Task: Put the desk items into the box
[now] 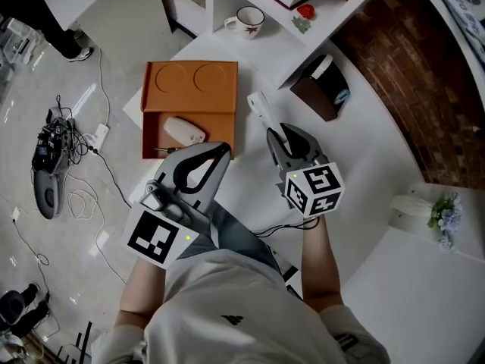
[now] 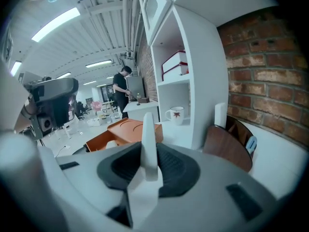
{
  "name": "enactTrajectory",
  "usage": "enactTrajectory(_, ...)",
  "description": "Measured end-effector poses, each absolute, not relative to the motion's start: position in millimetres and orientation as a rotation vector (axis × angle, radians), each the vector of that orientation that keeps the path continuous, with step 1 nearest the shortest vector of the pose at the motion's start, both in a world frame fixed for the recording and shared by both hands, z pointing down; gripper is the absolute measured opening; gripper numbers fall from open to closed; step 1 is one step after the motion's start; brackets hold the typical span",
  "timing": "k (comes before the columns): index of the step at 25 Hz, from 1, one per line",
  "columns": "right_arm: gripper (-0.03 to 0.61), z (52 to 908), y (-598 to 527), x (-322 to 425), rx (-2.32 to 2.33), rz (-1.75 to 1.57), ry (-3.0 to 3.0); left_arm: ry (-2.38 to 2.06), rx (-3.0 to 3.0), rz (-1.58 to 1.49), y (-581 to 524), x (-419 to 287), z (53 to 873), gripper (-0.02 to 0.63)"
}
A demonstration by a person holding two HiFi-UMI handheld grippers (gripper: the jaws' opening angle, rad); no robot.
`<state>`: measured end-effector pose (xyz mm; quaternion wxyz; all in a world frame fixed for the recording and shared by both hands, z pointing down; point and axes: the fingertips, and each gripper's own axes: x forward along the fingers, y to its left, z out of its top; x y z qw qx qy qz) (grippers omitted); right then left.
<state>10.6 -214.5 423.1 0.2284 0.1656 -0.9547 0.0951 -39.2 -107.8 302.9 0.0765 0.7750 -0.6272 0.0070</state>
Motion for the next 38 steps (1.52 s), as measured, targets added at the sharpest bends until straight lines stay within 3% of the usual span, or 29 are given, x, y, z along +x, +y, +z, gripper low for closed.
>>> enactTrajectory(23, 0.107, 413, -119, -97, 0.053, 0.134, -2.666, -2.212, 2.053, -0.019, -8, -111, 294, 0.012)
enactTrajectory(38, 0.107, 467, -89, -123, -0.057, 0.109, -2.502, -2.309, 1.926, -0.036, 27, -142, 298, 0.014)
